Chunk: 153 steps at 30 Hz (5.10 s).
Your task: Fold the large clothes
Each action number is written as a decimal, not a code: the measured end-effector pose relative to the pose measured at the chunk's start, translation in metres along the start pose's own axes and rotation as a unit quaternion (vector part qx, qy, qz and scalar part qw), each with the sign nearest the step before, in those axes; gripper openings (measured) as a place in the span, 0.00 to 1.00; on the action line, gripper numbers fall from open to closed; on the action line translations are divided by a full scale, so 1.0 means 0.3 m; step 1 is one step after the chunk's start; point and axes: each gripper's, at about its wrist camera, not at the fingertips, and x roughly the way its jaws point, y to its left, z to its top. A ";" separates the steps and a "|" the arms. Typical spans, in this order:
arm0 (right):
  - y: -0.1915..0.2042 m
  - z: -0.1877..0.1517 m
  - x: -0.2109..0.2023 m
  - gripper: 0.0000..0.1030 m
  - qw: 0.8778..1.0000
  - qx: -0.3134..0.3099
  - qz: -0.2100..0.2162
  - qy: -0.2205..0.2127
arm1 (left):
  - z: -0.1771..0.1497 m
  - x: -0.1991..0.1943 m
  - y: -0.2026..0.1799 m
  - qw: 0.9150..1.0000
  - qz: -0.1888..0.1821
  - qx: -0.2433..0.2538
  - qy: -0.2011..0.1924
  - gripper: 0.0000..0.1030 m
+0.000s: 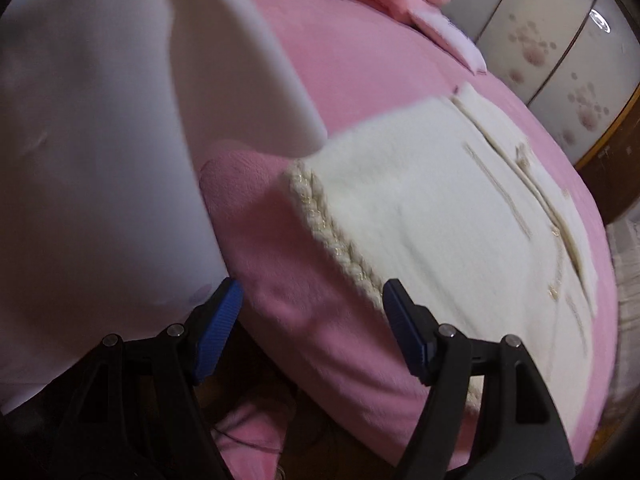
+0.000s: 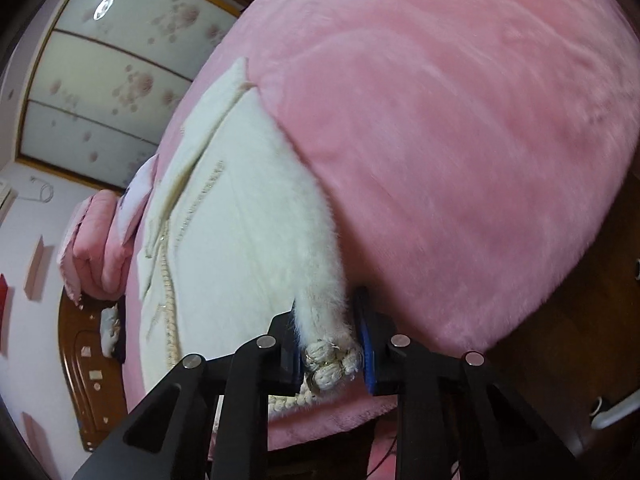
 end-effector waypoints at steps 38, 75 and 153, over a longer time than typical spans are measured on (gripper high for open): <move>0.540 0.270 0.024 0.17 0.978 0.013 0.208 0.032 | 0.402 0.011 -0.470 0.980 -0.185 -0.065 -0.002 0.09; 1.335 1.438 0.669 0.18 0.994 0.062 0.000 -0.091 | 1.258 0.545 -1.715 0.974 -0.157 0.161 -0.019 0.18; 0.943 0.937 0.565 0.07 0.956 -0.253 -0.124 0.079 | 0.883 0.705 -0.870 0.924 -0.178 0.276 0.196 0.05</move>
